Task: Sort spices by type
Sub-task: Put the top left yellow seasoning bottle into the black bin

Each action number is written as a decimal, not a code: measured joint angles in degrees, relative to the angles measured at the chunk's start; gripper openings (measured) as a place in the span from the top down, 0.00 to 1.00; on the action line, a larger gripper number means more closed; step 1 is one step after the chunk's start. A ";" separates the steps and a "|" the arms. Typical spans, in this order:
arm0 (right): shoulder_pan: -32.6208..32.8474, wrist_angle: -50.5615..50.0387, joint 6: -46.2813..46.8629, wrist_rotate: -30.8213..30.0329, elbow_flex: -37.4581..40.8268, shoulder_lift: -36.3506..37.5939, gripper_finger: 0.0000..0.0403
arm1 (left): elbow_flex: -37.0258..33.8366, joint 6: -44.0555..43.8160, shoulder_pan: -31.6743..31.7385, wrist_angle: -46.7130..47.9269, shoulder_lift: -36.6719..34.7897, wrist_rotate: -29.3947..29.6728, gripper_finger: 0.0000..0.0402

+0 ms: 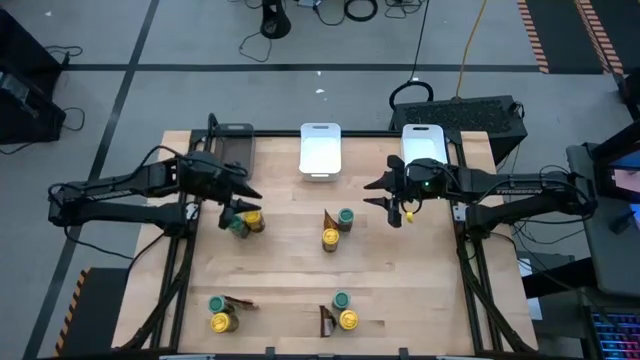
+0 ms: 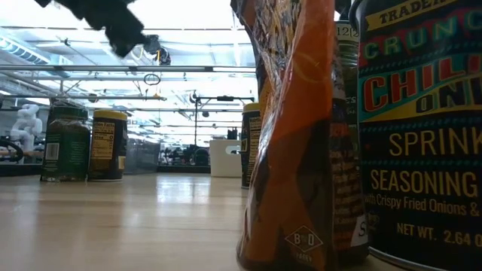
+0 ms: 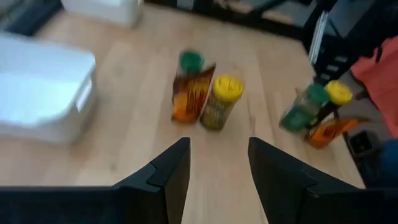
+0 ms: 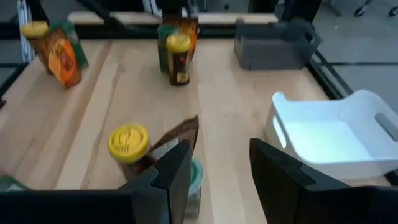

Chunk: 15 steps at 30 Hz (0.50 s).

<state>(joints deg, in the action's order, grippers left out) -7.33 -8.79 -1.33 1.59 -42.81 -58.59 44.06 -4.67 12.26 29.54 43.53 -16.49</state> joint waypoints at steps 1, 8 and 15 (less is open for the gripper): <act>-0.05 0.84 1.05 -0.14 0.00 0.00 0.64 | 1.36 1.07 -0.03 0.18 0.02 0.18 0.58; -0.07 2.97 8.44 -0.29 0.00 0.00 0.64 | 8.93 9.95 -0.03 6.55 0.10 10.60 0.57; -0.06 4.35 6.28 -4.90 -0.01 0.00 0.63 | 9.68 11.47 -0.03 14.04 1.09 14.28 0.44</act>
<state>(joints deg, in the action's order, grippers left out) -7.39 -4.44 4.95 -3.31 -42.82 -58.59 53.74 6.80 12.23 43.58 44.61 -2.22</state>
